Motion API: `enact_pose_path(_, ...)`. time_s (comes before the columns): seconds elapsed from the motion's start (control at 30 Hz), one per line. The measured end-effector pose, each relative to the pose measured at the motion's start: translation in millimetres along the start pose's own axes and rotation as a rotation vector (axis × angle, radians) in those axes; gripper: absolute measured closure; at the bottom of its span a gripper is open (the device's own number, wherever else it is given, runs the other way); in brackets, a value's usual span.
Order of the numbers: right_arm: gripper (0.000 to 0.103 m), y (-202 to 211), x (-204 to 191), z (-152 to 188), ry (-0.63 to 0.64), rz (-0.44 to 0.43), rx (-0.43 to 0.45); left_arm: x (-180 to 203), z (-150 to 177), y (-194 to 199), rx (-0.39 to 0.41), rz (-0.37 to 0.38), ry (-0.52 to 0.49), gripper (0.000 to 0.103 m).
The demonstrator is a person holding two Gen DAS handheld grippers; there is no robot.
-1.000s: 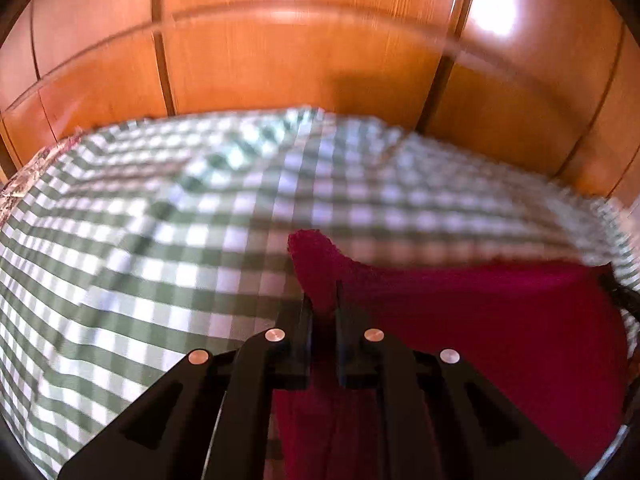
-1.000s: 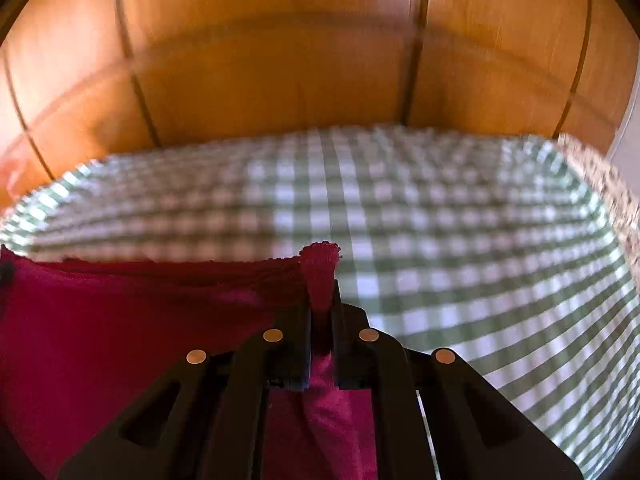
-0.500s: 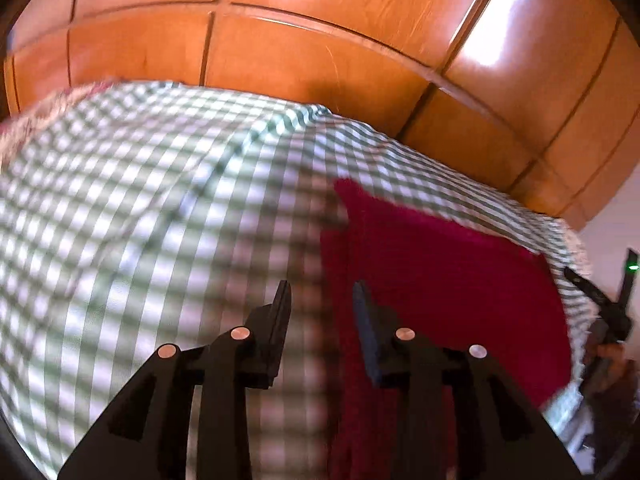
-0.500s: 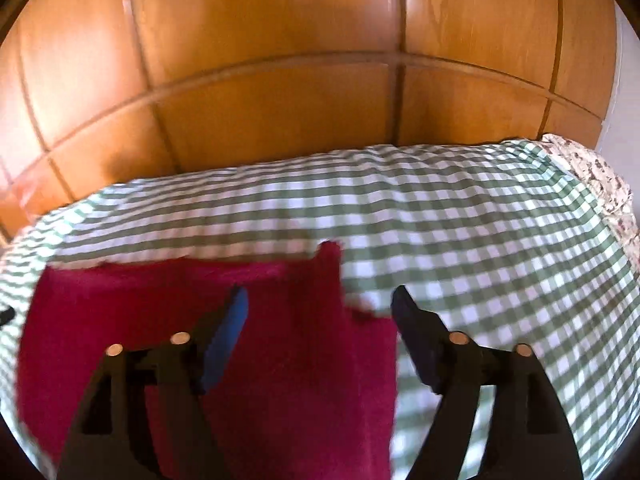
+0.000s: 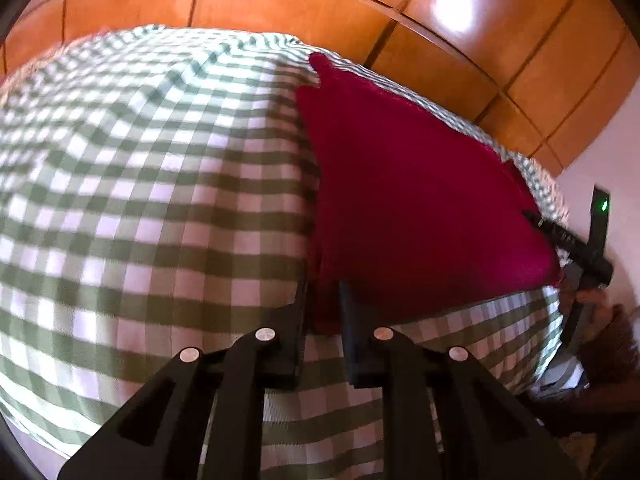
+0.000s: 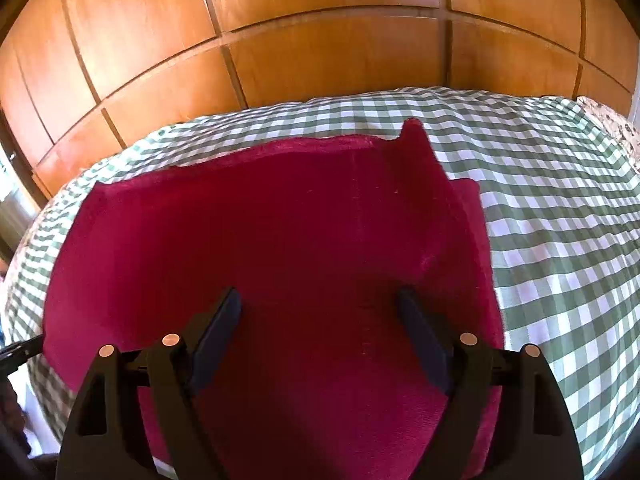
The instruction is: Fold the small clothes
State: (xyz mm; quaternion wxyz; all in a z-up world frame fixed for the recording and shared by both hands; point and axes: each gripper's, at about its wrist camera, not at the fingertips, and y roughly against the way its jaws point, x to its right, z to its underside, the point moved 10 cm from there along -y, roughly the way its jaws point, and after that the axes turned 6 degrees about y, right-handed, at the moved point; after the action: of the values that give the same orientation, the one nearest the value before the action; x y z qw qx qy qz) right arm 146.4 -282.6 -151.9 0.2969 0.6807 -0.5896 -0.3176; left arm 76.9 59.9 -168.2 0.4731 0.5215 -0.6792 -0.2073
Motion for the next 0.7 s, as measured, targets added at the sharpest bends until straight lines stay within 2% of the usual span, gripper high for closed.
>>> enact_pose_path(0.07, 0.023, 0.2, 3.5, 1.4, -0.017, -0.017, 0.001, 1.7, 0.4, 4.0, 0.015, -0.012, 0.008, 0.088)
enact_pose_path(0.17, 0.023, 11.6, 5.6, -2.2, -0.027, -0.025, -0.009, 13.8, -2.7, 19.5, 0.067, -0.055, -0.03, 0.086)
enact_pose_path(0.33, 0.023, 56.6, 39.4, -8.6, -0.119, -0.042, 0.061, 52.8, -25.9, 42.6, 0.18, 0.002, -0.065, 0.073)
enact_pose_path(0.4, 0.026, 77.6, 61.2, -2.4, -0.171, -0.051, 0.077, 71.5, -26.0, 41.7, 0.179, 0.033, -0.104, 0.071)
enact_pose_path(0.5, 0.034, 95.8, 81.9, 20.3, -0.215, -0.068, 0.06, 91.4, -25.1, 26.5, 0.149, 0.052, -0.146, 0.07)
enact_pose_path(0.63, 0.044, 95.0, 77.4, 51.6, -0.209, -0.118, -0.001, 114.2, -12.8, 1.0, 0.084, 0.065, -0.181, 0.07)
enact_pose_path(0.7, 0.054, 82.6, 66.6, 66.3, -0.175, -0.118, -0.058, 117.5, -6.7, -7.6, 0.063, 0.053, -0.194, 0.07)
